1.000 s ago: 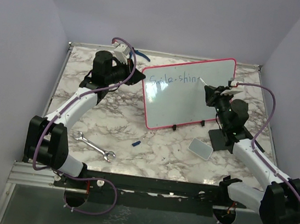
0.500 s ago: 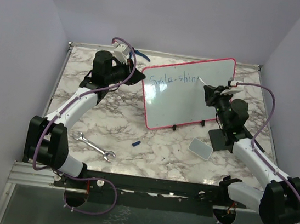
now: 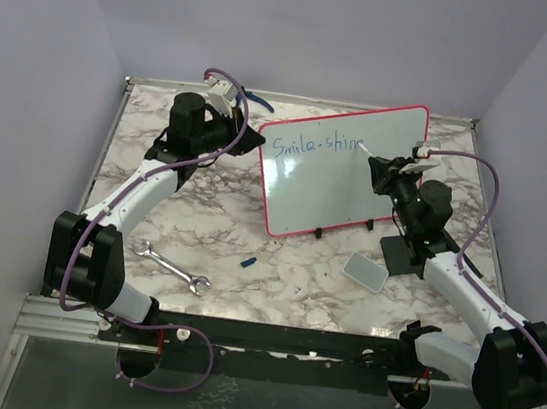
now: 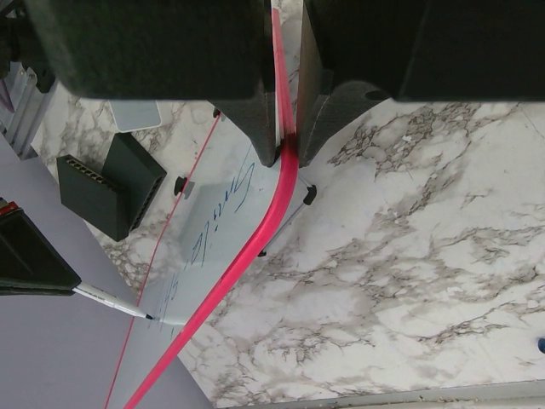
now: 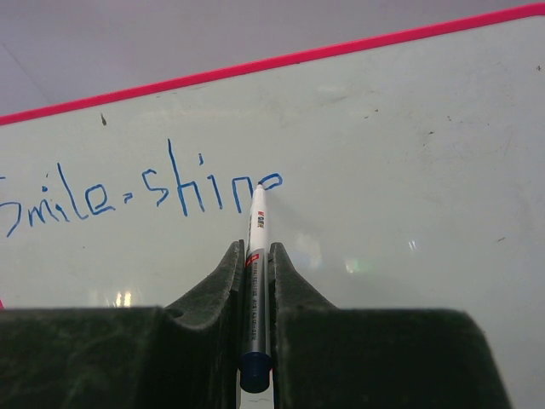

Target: Write a sentence on the whiteboard

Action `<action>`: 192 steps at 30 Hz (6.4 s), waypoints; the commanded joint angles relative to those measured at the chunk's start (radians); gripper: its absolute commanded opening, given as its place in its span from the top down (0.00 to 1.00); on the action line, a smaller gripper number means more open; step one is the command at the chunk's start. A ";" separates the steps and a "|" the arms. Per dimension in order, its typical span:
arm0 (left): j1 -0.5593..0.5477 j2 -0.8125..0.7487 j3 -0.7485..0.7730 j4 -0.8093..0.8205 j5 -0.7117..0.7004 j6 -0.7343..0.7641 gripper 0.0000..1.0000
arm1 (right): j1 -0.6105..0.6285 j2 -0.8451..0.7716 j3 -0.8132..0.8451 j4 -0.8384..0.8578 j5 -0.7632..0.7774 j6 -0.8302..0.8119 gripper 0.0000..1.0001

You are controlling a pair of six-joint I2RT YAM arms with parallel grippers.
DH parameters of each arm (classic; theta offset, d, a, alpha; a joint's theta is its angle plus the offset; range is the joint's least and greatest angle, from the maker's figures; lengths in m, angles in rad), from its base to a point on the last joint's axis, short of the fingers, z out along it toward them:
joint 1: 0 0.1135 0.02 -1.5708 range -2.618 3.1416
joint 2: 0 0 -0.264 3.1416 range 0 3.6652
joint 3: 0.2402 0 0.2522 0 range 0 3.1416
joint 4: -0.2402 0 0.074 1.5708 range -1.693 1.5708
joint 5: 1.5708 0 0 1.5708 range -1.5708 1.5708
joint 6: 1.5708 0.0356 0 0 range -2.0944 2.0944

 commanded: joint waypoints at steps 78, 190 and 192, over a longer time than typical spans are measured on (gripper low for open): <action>0.010 -0.024 -0.004 -0.001 -0.023 0.036 0.98 | -0.004 -0.174 -0.009 -0.180 0.086 0.027 0.99; 0.021 -0.039 0.006 -0.059 -0.016 0.074 1.00 | -0.159 0.016 0.056 -0.169 -0.078 -0.012 0.99; 0.021 -0.040 0.007 -0.059 -0.016 0.073 1.00 | -0.160 0.008 0.045 -0.174 -0.079 -0.009 0.99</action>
